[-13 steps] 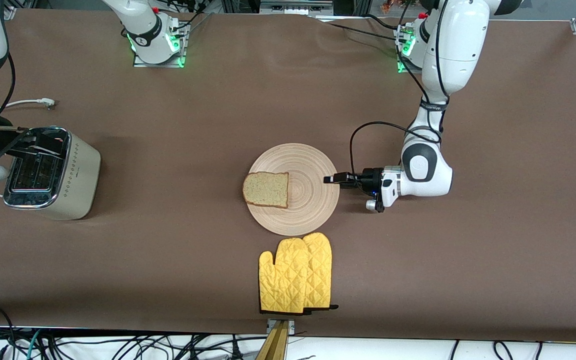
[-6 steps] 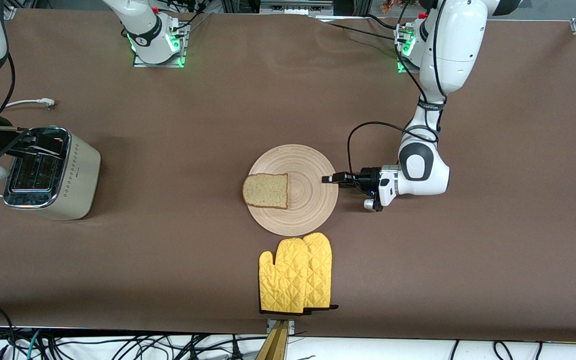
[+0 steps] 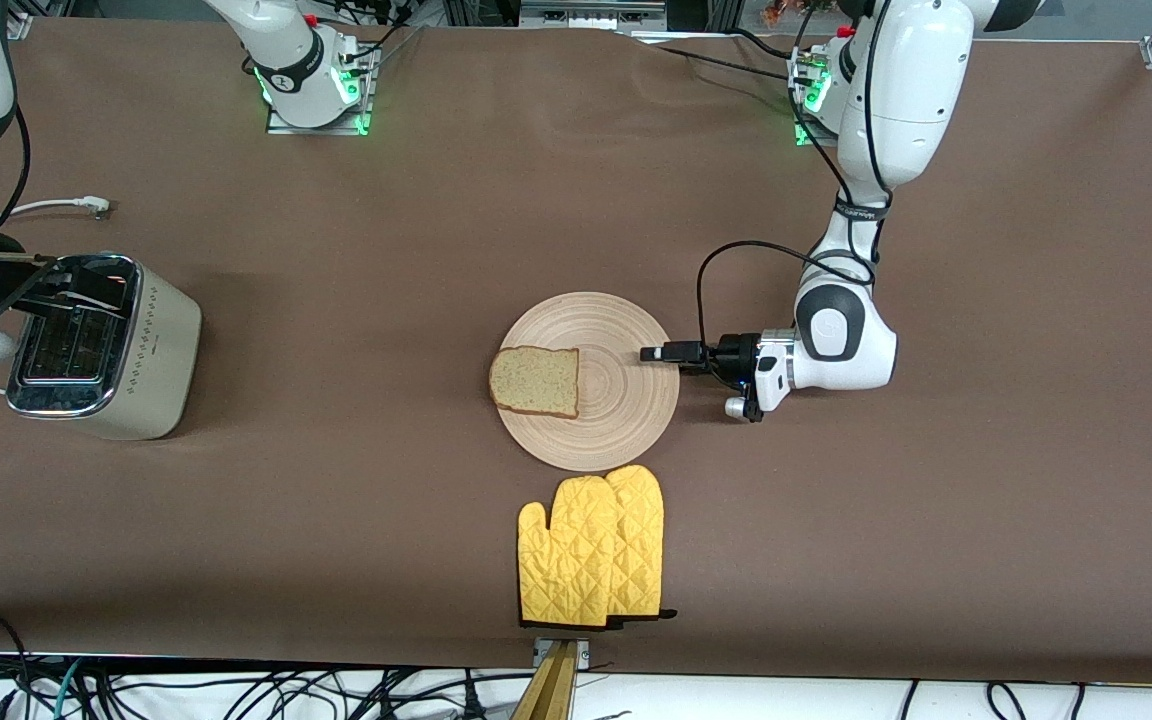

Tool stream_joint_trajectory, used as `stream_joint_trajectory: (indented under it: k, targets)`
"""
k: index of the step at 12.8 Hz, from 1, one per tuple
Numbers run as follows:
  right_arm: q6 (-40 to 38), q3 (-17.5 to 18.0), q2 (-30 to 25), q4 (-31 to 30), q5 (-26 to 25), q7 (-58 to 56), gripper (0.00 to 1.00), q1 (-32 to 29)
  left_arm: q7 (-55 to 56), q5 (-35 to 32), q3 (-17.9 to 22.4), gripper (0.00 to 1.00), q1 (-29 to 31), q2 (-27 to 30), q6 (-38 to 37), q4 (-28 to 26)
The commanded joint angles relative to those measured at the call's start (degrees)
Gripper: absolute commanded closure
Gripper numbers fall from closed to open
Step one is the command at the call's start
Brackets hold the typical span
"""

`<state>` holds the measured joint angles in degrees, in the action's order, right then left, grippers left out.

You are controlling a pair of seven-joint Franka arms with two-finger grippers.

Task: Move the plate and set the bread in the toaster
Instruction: 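Open the left gripper and withdraw while the right gripper reaches out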

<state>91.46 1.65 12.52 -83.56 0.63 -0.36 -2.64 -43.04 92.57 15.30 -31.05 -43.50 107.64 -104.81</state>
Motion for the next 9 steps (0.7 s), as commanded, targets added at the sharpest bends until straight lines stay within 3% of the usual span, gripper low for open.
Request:
stream_joint_trajectory:
  k: [1, 5, 9]
  targets:
    - [-0.7, 0.1, 0.2, 0.2, 0.3, 0.5, 0.00, -0.3, 0.1, -0.1, 1.5, 0.00, 0.2, 1.4, -0.9, -1.1]
    - [-0.1, 0.5, 1.5, 0.2, 0.2, 0.6, 0.00, 0.2, 2.3, -8.8, 2.8, 0.00, 4.9, 6.7, -2.1, -3.5]
    - [-0.2, 0.5, 1.5, 0.2, 0.4, 0.6, 0.00, 1.0, 16.6, -30.5, 0.6, 0.00, 13.9, 18.5, -2.0, -4.4]
